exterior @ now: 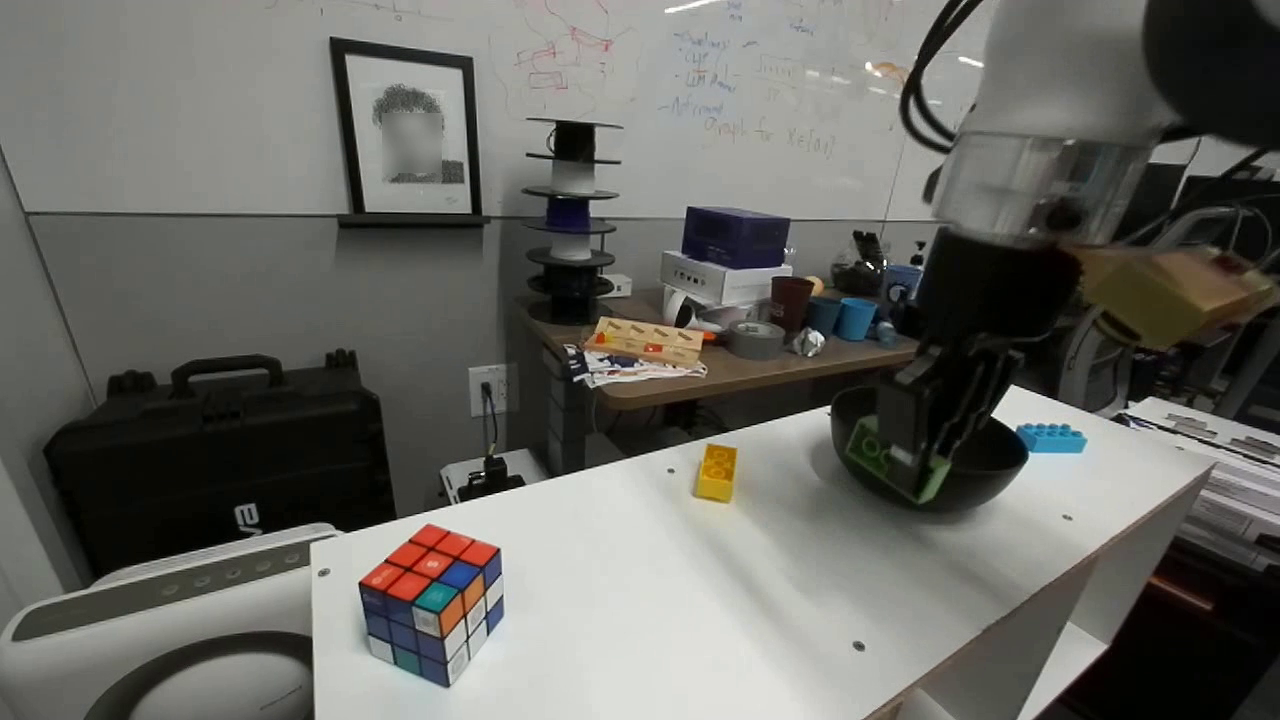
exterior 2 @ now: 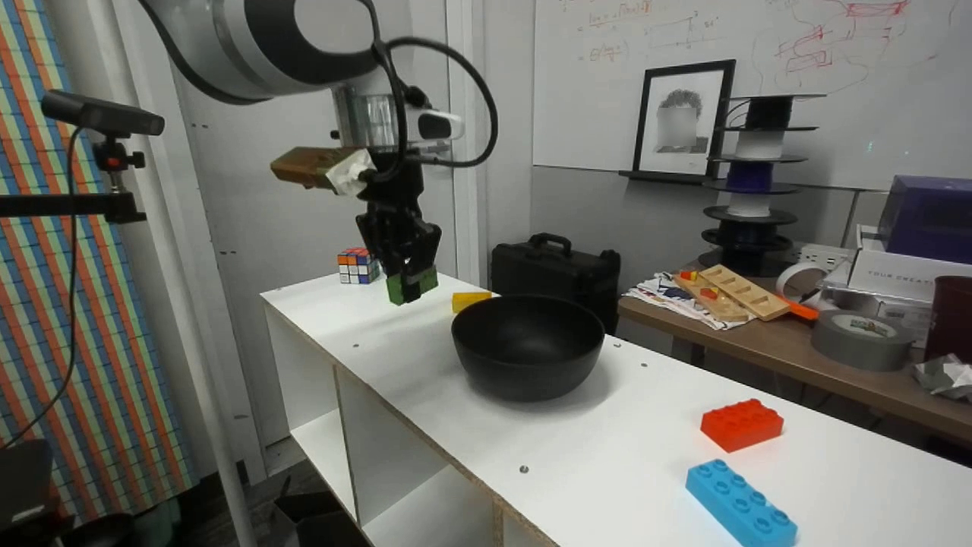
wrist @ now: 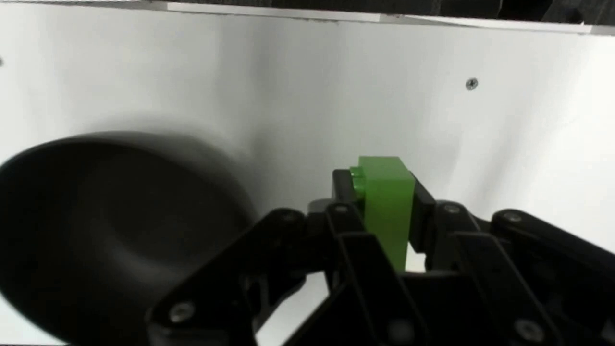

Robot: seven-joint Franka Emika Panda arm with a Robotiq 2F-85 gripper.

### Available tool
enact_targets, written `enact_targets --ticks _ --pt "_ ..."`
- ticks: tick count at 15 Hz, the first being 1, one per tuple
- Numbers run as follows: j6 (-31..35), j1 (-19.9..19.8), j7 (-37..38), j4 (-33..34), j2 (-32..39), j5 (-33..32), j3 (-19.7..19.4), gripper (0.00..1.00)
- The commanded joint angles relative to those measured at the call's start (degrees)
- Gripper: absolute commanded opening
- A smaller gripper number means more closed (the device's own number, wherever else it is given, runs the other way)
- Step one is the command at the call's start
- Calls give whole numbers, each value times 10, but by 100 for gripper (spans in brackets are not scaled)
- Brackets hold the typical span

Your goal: Put the blocks on the counter in the bowl

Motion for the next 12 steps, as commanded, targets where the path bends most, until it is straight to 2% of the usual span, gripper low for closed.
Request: enact_targets --ticks 1,3,6,12 --pt "32 -46 -34 -43 -77 64 -10 7" --pt "44 -66 -55 -30 -65 88 -22 7" --pt "47 -83 -59 -8 -31 92 -35 7" --pt "63 -68 -45 19 43 55 -32 7"
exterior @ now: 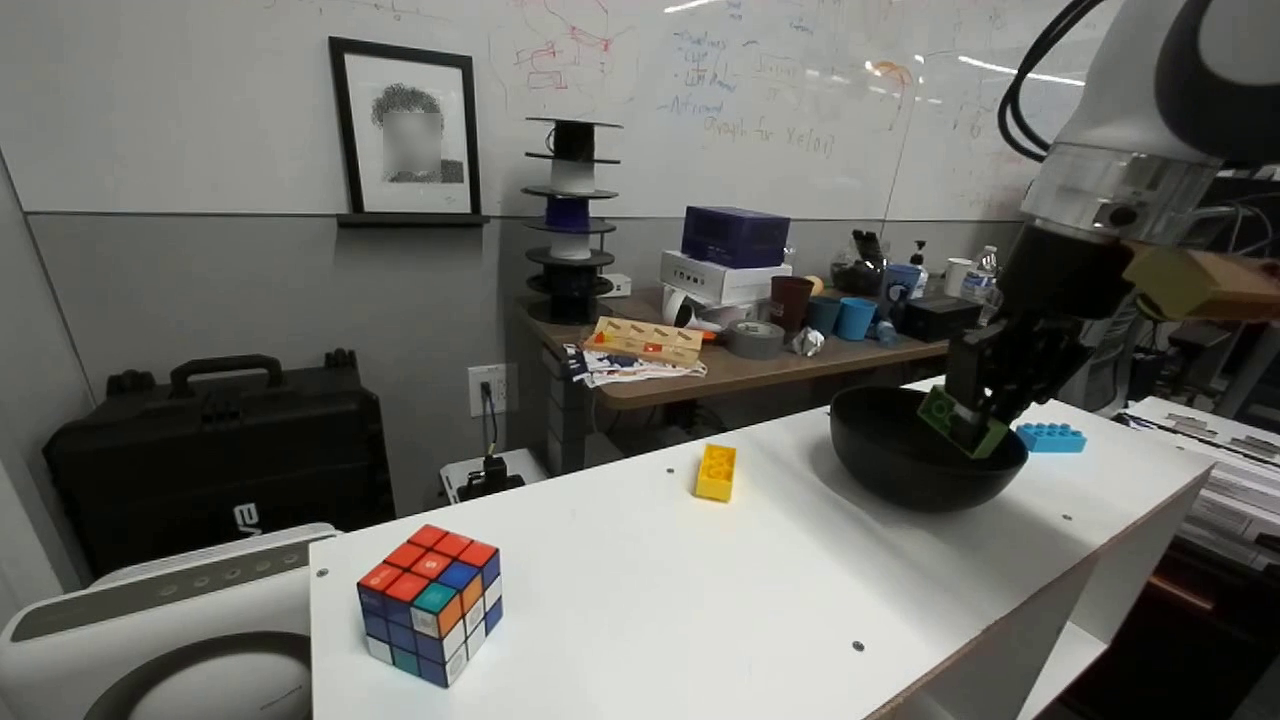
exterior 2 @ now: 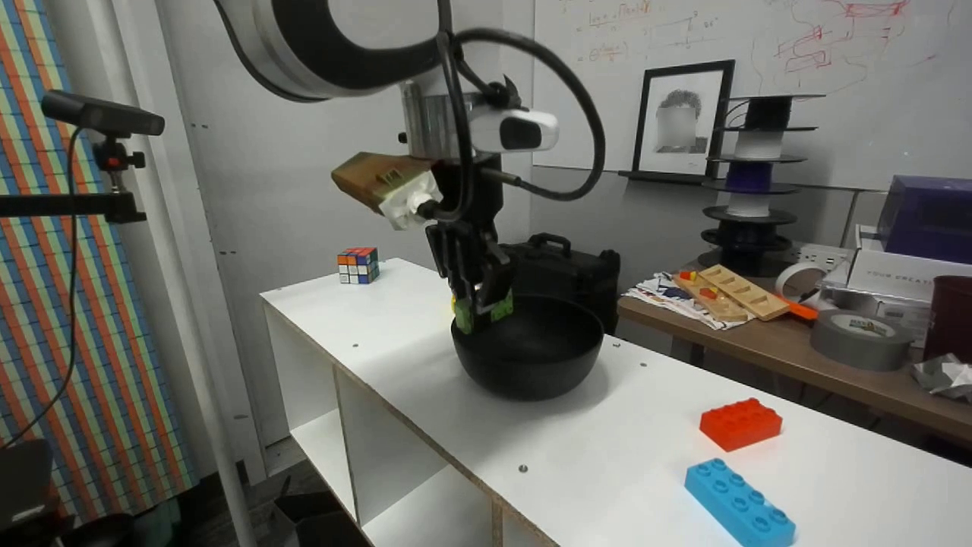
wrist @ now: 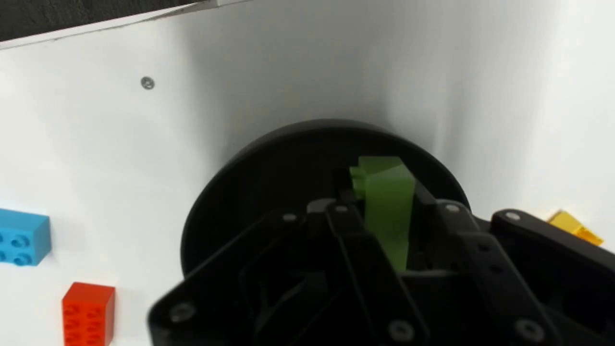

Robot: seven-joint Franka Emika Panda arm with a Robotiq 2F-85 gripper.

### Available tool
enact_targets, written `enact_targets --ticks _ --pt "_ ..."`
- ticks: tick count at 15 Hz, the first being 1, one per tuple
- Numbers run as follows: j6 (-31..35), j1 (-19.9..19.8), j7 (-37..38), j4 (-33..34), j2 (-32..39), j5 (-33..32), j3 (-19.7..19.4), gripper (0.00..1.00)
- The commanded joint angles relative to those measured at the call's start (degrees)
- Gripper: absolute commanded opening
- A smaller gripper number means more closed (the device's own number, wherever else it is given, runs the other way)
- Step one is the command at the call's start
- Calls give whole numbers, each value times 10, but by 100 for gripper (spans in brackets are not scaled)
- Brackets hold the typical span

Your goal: Put the blocks on the counter in the bowl

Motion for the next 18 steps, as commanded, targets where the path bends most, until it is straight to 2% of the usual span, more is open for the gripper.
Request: enact_targets --ticks 1,7,8,9,11,14,15,18 --pt "25 18 2 30 42 -24 0 7" --pt "89 34 8 17 30 -69 -11 7" --pt "83 30 -2 8 19 -67 -8 52" --pt "74 29 -5 1 8 -73 -9 53" --pt "58 28 -13 -17 -18 -83 -10 66" --pt "26 16 -60 -42 -62 -53 14 91" --pt "-7 12 -82 -42 -75 -28 26 98" --pt "-67 27 -82 -28 -96 -11 37 100"
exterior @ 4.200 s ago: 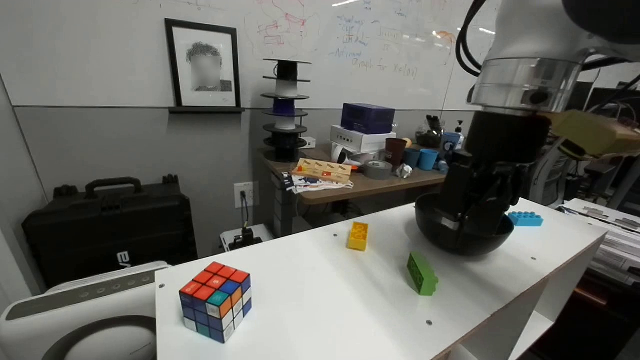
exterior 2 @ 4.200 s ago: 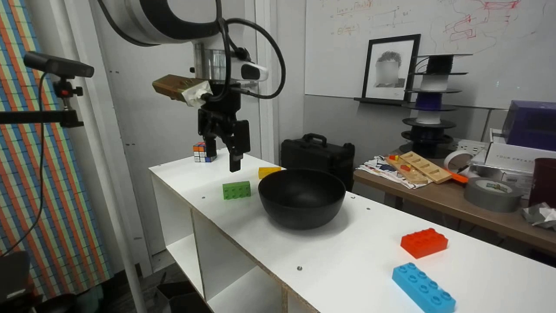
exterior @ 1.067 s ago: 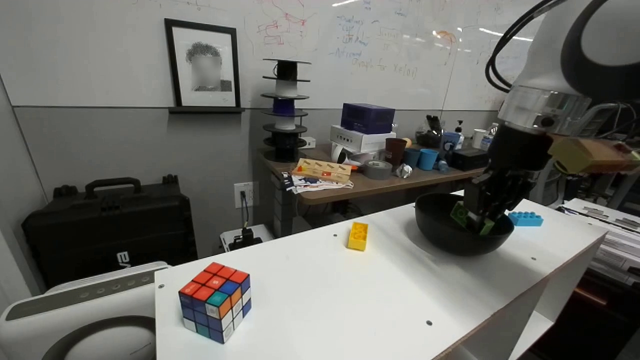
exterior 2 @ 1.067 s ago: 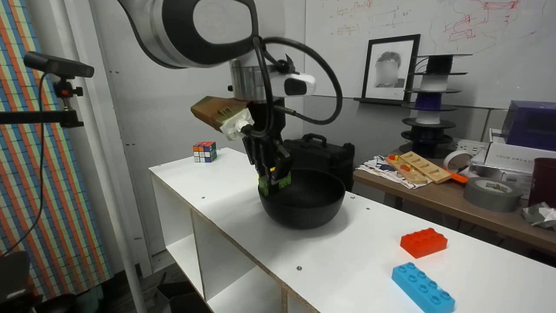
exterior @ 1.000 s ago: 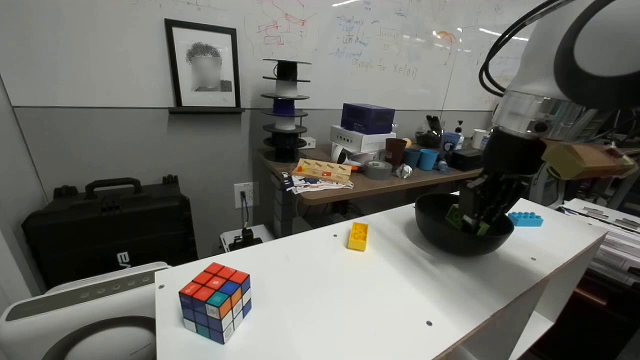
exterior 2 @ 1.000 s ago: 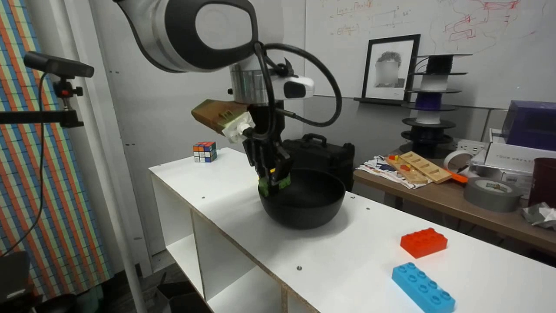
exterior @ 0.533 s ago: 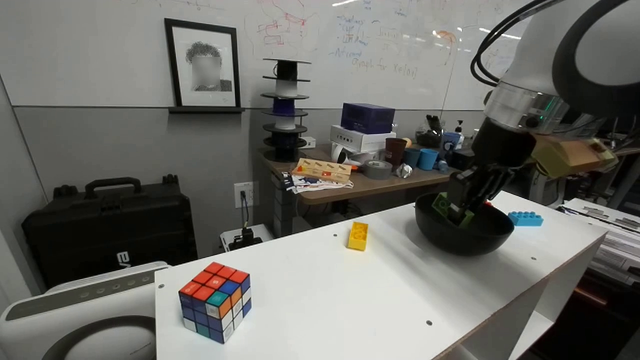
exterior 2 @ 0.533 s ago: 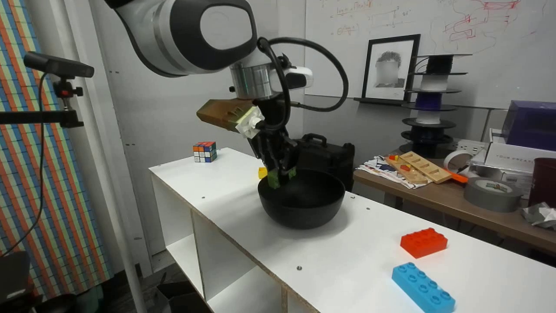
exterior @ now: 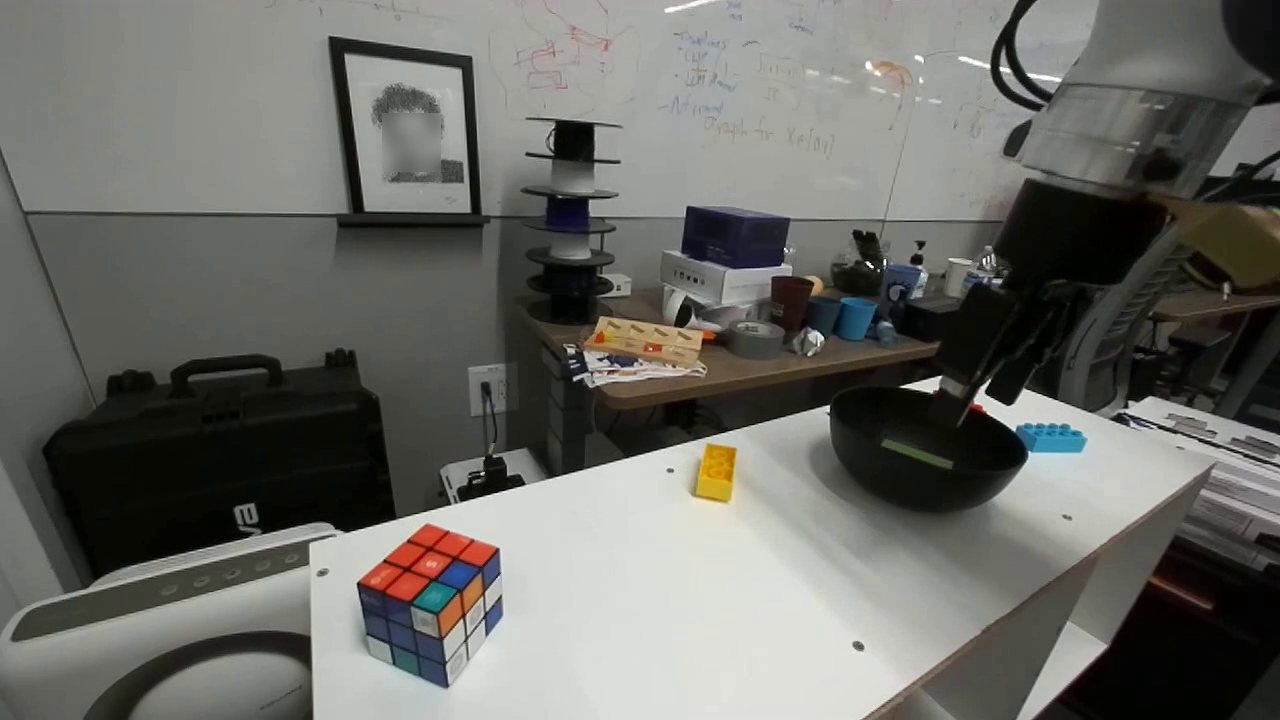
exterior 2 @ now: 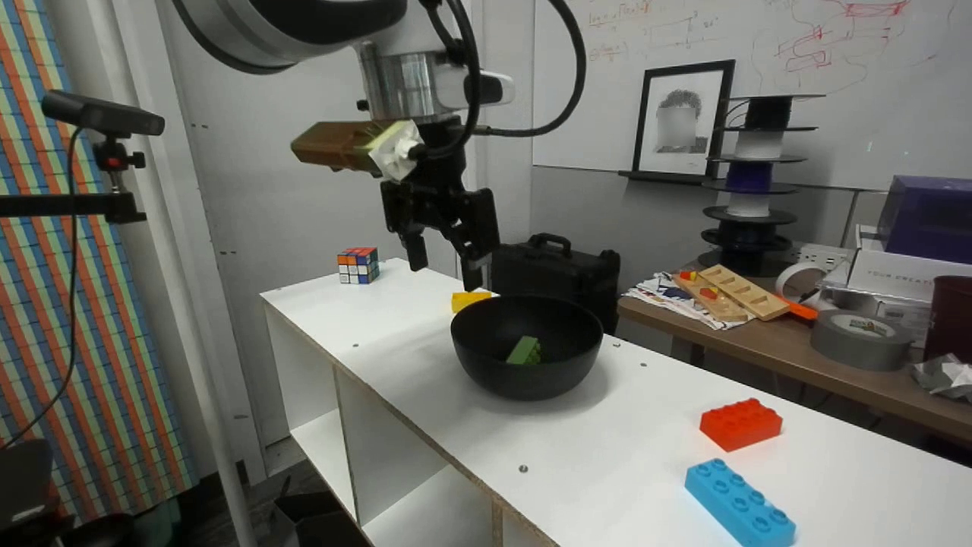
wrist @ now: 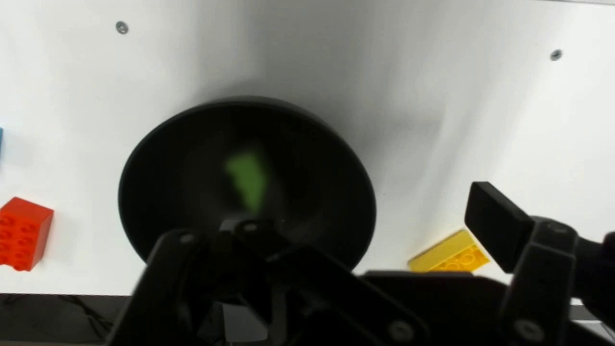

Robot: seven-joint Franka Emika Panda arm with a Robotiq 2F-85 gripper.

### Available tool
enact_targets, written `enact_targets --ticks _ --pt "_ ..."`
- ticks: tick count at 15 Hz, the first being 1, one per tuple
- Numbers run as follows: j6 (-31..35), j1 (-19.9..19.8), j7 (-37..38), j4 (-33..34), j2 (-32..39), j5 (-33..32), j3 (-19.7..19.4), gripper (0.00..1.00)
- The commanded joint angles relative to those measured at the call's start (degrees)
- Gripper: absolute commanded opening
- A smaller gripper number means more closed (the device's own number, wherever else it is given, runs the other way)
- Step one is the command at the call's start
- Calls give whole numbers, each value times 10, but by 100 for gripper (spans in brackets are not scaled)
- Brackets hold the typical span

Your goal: Put the blocks on the counter in the bowl

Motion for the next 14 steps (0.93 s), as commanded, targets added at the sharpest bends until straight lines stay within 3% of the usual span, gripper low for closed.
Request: enact_targets --ticks 1,6,14 --pt "-56 11 -9 2 -41 30 21 100" --pt "-39 28 35 45 2 67 36 100" --pt "-52 48 157 205 171 79 30 100"
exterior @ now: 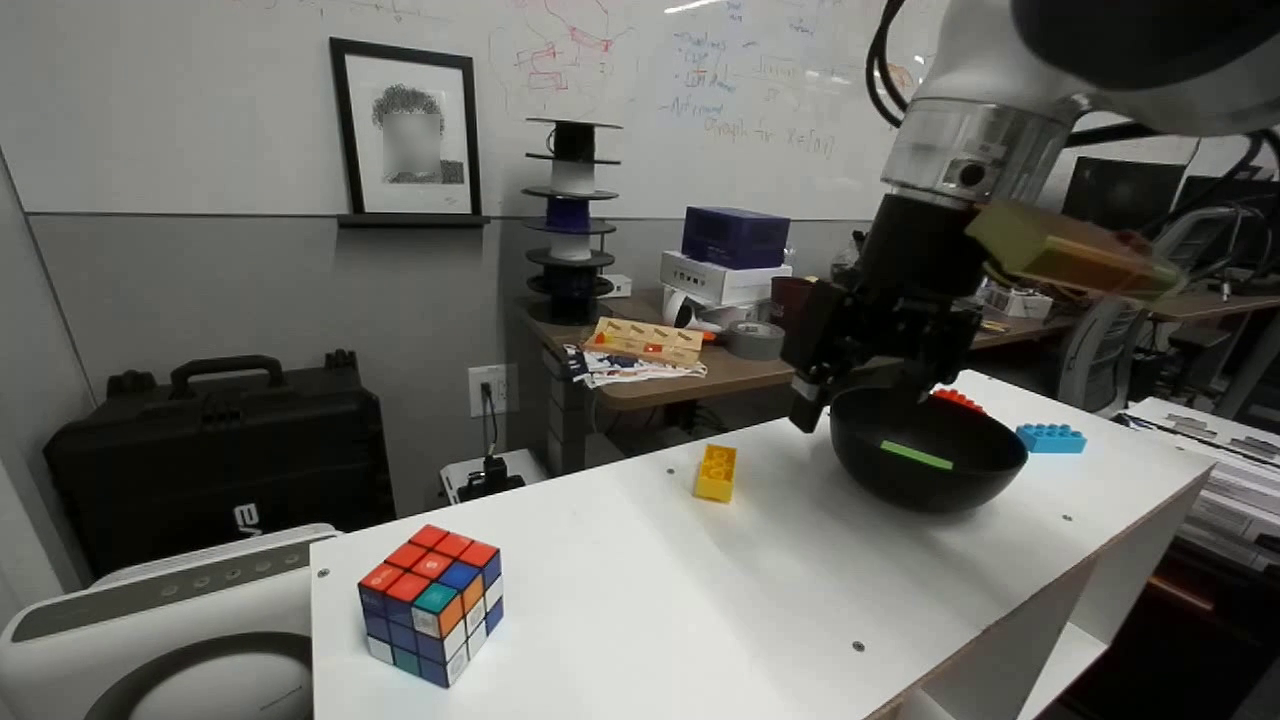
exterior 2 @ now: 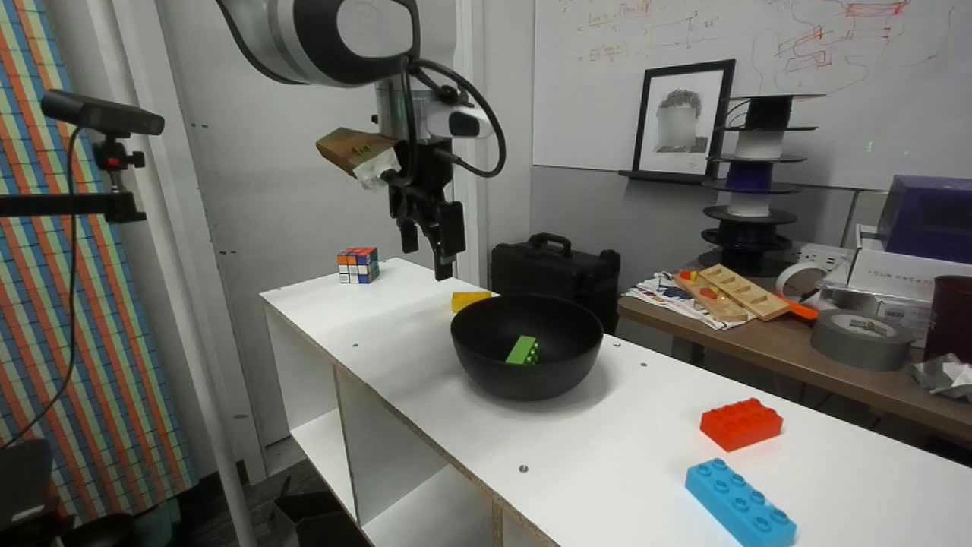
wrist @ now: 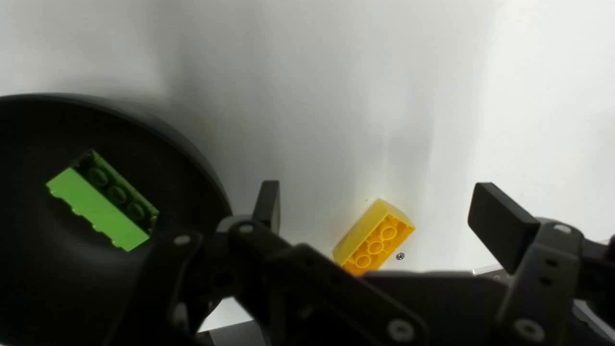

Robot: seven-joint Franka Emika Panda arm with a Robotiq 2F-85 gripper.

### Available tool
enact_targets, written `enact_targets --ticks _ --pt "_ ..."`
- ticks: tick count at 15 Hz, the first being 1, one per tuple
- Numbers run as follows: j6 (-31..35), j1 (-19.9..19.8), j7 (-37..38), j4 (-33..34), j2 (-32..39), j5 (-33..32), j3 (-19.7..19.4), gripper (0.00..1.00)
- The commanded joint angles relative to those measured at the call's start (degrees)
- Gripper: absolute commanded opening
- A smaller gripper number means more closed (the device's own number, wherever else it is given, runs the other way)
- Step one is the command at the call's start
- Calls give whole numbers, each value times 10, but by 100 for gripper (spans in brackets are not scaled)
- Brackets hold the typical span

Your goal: Put the blocks on the counter in the bowl

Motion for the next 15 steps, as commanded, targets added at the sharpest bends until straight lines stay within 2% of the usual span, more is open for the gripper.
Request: enact_targets --ticks 1,5,13,14,15 --pt "-10 19 37 100 86 4 -6 100" --pt "-6 46 68 182 166 -21 -27 100" --pt "3 51 62 284 253 -23 -48 100" --pt "0 51 61 289 258 -23 -49 75" --pt "0 52 60 293 262 -24 -50 74"
